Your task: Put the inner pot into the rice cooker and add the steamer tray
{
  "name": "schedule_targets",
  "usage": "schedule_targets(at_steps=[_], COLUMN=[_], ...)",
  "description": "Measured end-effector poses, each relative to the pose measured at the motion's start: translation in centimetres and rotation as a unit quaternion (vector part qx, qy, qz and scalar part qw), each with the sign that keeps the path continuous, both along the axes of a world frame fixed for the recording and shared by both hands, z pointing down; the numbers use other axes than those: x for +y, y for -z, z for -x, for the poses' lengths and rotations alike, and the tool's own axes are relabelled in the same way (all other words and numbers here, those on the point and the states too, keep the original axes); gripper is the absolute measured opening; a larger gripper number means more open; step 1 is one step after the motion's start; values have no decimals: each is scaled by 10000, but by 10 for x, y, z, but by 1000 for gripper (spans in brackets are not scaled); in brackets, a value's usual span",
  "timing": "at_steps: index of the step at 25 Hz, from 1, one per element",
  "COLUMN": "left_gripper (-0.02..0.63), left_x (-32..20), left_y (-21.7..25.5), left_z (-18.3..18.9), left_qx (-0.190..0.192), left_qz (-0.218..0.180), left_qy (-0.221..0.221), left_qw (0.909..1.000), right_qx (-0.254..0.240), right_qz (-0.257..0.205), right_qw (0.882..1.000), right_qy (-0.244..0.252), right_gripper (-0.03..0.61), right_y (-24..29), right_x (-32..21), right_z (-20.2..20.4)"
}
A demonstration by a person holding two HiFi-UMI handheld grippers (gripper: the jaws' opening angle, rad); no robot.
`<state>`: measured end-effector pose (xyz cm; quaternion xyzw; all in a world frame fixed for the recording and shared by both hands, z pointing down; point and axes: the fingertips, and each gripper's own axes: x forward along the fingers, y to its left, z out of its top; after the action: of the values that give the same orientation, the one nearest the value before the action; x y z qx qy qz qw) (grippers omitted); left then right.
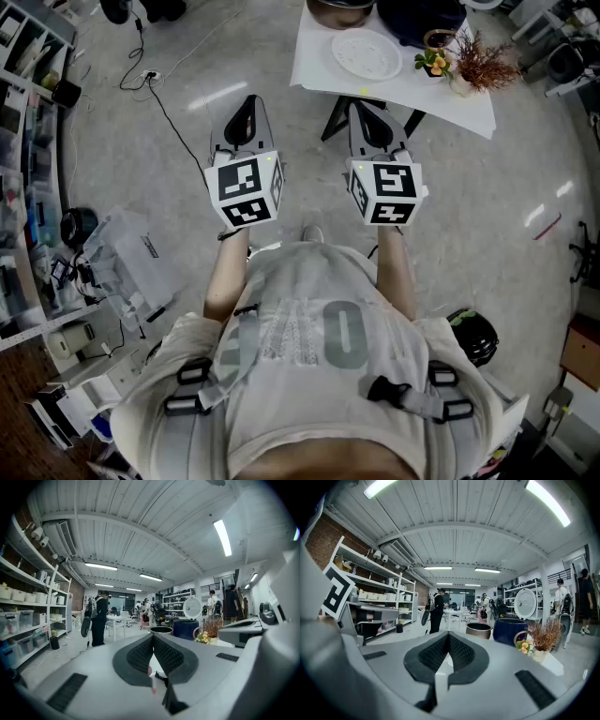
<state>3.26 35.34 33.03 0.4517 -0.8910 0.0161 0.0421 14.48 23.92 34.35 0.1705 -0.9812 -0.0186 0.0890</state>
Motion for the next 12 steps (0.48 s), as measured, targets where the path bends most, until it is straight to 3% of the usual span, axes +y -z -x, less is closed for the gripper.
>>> schedule_targets(at_steps=[12], left_gripper=[21], left_x=[-13], left_y=[-18], left_z=[3], left_qx=[146], left_qz=[200], left_qy=[-34], left_qw=[9997], right_qx=[-28], right_qz=[672], right_qw=[9977], right_qy=[29], right_gripper=[8], right_y=[-24], right_x=[-13], right_z=[-3])
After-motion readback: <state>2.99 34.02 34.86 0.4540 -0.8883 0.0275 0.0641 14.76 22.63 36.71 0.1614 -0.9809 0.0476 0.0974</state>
